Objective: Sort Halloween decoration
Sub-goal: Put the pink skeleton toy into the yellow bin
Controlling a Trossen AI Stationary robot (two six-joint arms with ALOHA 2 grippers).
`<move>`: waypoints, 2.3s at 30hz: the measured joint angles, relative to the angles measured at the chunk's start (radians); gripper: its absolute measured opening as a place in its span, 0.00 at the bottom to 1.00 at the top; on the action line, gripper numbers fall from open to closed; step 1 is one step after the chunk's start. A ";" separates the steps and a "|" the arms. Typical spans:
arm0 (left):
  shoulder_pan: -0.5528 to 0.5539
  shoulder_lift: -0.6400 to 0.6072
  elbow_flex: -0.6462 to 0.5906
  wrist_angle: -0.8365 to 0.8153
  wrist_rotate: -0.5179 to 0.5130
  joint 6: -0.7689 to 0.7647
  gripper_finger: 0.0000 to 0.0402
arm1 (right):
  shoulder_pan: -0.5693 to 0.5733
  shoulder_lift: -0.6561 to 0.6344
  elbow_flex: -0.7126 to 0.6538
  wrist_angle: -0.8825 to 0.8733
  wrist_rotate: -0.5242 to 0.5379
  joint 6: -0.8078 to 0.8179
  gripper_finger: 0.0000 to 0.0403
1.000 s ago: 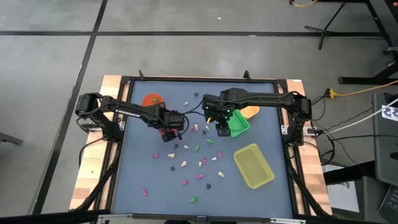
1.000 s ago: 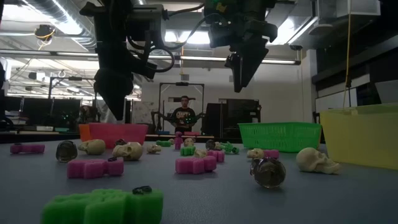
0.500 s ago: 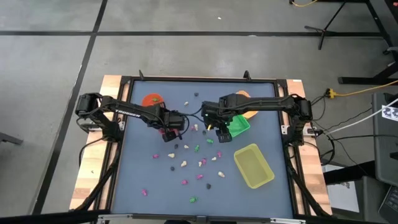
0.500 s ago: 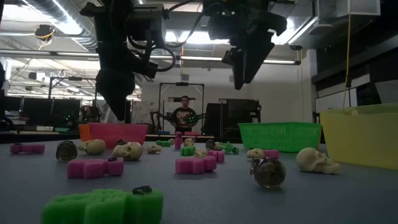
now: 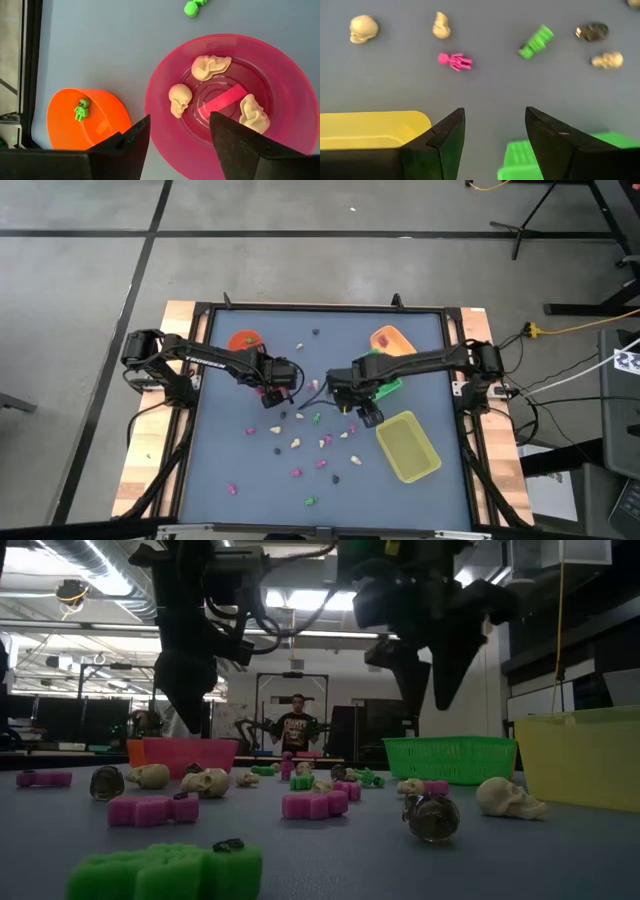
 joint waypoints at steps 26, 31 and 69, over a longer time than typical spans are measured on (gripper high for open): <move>0.000 0.000 0.000 0.000 0.000 -0.006 0.47 | 0.116 0.008 -0.009 0.118 -0.069 -0.232 0.51; 0.000 0.000 -0.001 0.001 0.000 -0.006 0.47 | 0.116 0.027 -0.046 0.145 -0.024 -0.235 0.51; 0.000 0.000 -0.001 0.005 0.000 -0.005 0.47 | 0.116 0.027 -0.289 0.468 0.027 -0.231 0.28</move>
